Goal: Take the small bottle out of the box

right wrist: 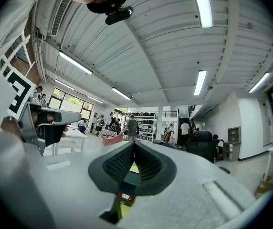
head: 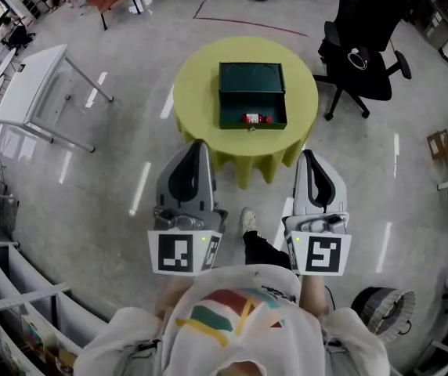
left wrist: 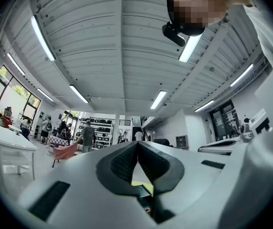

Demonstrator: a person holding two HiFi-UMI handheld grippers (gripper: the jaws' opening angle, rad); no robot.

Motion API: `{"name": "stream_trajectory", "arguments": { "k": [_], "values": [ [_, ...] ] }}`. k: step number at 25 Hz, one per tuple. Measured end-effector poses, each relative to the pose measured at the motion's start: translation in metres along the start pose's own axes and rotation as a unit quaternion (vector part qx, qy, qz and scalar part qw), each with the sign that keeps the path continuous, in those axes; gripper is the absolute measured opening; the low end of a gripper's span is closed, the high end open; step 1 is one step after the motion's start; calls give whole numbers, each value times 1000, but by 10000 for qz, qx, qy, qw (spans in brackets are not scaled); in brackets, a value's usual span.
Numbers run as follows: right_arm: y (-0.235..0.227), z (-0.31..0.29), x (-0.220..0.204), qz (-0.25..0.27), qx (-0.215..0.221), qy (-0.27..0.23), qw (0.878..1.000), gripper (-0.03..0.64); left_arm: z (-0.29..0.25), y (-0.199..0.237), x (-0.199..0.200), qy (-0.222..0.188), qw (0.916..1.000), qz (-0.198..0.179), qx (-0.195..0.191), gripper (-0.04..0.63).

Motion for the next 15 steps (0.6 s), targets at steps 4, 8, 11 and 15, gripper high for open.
{"name": "stream_trajectory", "arguments": {
  "k": [4,8,11,15],
  "values": [
    [-27,-39,1,57,190,11,9998,5,-49,1,-8,-31,9999,-15,108,15],
    [-44,-63,0,91,227,-4,9997,5,-81,0,-18,46,9999,27,121,15],
    [-52,-76,2,94,260,-16,9996,5,-102,0,-20,70,9999,45,80,15],
    [-59,-93,6,91,312,-26,9995,5,-129,0,-18,20,10000,44,-66,15]
  ]
}}
Point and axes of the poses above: the fingertips, and each gripper's own axes: z backward along the fingers, y to its left, x out of its top, the point moved 5 cm from there along z, backward along the fingers, and after that the axes turned 7 degrees about -z, right-handed, at the moved point
